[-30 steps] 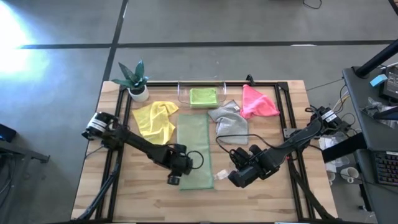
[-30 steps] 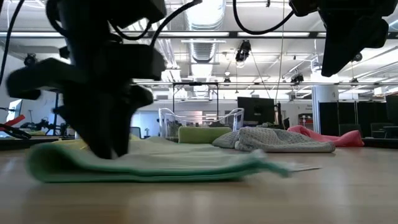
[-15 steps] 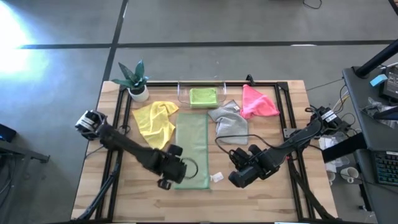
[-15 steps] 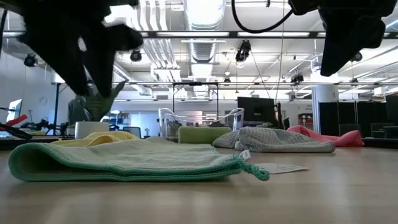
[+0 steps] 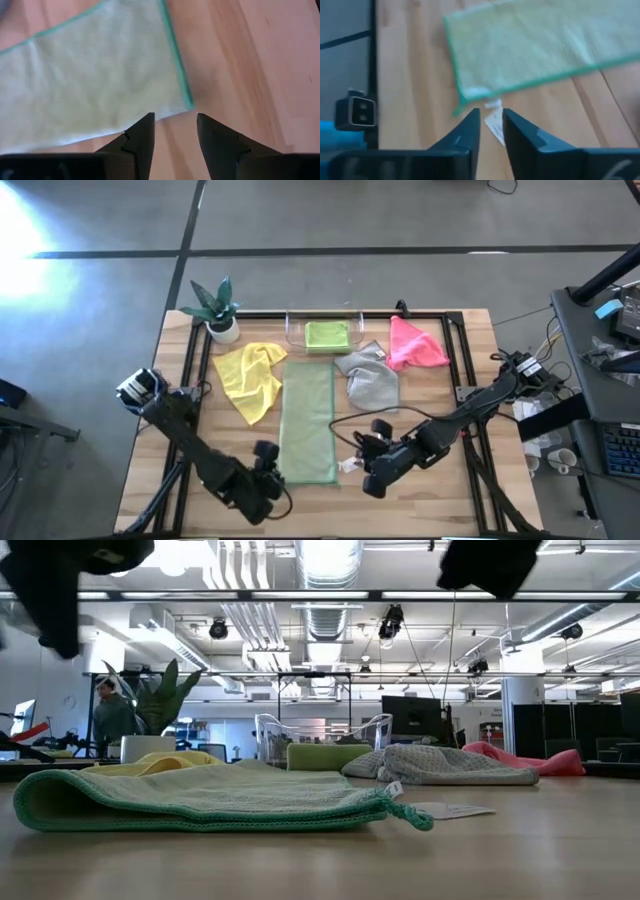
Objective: Fold microfiber towels
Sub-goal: Fold the light green microfiber cloth
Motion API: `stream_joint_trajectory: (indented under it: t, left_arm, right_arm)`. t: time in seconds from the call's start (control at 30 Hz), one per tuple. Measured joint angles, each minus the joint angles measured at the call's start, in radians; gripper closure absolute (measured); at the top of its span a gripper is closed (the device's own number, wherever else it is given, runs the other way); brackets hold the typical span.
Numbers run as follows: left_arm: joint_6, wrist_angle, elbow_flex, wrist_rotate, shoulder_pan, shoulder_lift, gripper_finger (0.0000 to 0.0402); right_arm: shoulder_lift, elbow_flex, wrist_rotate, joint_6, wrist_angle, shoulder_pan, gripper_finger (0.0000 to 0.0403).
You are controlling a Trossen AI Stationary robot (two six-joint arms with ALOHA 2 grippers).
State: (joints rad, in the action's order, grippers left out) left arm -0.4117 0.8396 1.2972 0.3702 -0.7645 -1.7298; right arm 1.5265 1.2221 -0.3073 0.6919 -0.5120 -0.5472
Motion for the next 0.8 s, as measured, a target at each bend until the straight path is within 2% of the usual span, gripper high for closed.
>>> stream_joint_trajectory:
  t: [0.17, 0.33, 0.6, 0.8]
  left_arm:
    - [0.003, -0.025, 0.0, 0.002, -0.033, -0.081, 0.0269]
    - [0.003, -0.037, -0.001, 0.006, -0.033, -0.141, 0.0269]
    - [0.006, -0.063, -0.002, 0.032, -0.033, -0.191, 0.0269]
    - [0.009, -0.073, 0.0, 0.107, -0.033, -0.21, 0.0269]
  right_arm:
    - [0.037, 0.0, -0.009, -0.178, 0.101, 0.0, 0.028]
    - [0.099, 0.0, -0.004, -0.313, 0.177, -0.004, 0.0254]
    - [0.165, 0.0, 0.0, -0.353, 0.208, -0.005, 0.0247]
    - [0.195, 0.0, 0.0, -0.373, 0.241, -0.005, 0.0246]
